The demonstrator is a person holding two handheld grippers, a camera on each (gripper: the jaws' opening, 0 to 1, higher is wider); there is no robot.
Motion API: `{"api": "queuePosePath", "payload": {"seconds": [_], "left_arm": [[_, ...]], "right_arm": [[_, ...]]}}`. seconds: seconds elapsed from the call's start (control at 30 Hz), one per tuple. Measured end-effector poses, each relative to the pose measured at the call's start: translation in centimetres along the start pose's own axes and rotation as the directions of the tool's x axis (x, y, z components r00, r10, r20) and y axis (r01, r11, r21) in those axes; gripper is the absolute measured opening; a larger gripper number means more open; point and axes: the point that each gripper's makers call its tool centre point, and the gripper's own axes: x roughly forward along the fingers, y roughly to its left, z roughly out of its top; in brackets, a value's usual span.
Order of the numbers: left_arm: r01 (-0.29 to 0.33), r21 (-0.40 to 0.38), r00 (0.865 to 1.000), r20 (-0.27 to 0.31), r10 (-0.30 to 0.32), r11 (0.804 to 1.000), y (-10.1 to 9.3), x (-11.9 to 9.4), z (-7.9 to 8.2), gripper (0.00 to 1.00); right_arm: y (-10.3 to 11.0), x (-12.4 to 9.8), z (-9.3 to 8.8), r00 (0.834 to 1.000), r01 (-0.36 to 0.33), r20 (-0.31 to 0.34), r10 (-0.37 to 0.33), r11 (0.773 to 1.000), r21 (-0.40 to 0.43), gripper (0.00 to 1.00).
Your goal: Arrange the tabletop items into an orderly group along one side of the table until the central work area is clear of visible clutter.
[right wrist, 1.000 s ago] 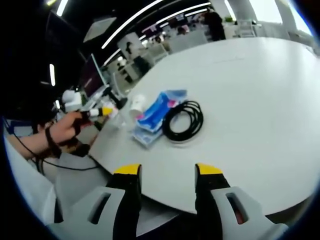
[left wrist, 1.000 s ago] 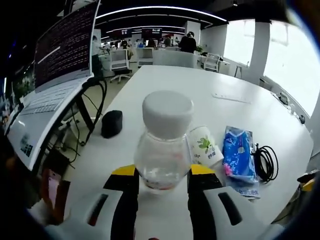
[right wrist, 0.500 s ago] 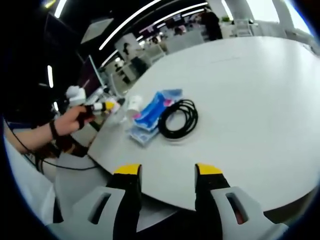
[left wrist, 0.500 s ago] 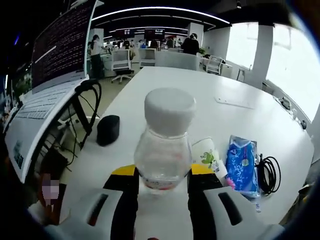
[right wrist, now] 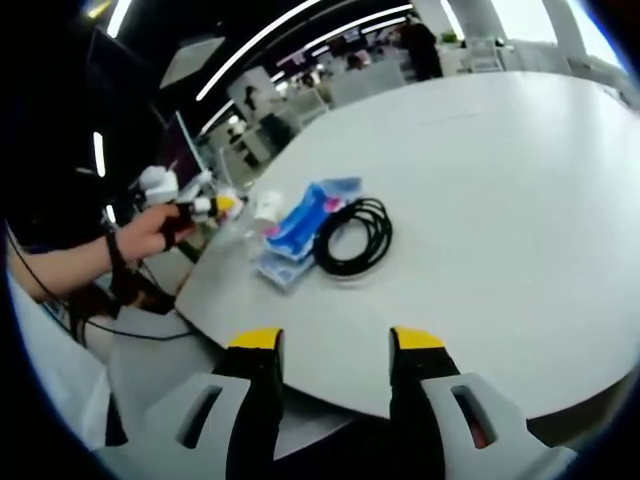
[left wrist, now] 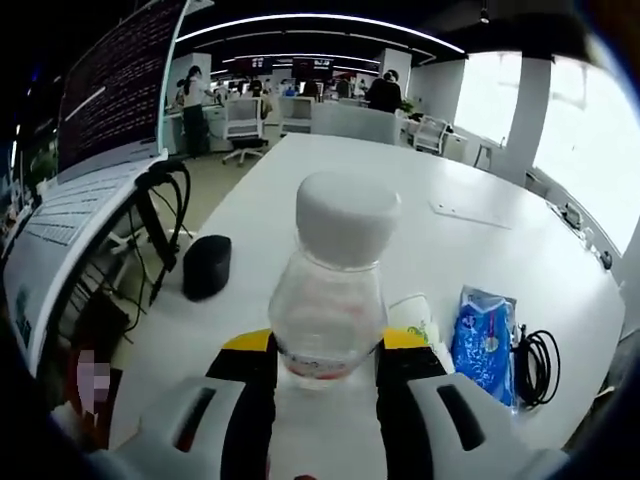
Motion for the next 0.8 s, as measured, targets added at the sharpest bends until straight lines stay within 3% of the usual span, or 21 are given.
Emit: {"api": "queuePosePath", "payload": {"seconds": [0.37, 0.8], "left_arm": [[0.012, -0.016, 1.0, 0.001, -0.012, 1.0, -0.26, 0.81, 0.5, 0.38], [0.036, -0.086, 0.999, -0.015, -0.038, 0.996, -0.3, 0.92, 0.35, 0.4]], "right_arm": [[-0.35, -0.3, -0.36, 1.0, 0.01, -0.007, -0.01, 1.0, 0.01, 0.41], [-0.31, 0.07, -0.29, 1.0, 0.002, -0.008, -0.002, 1.0, 0.011, 0.41]]}}
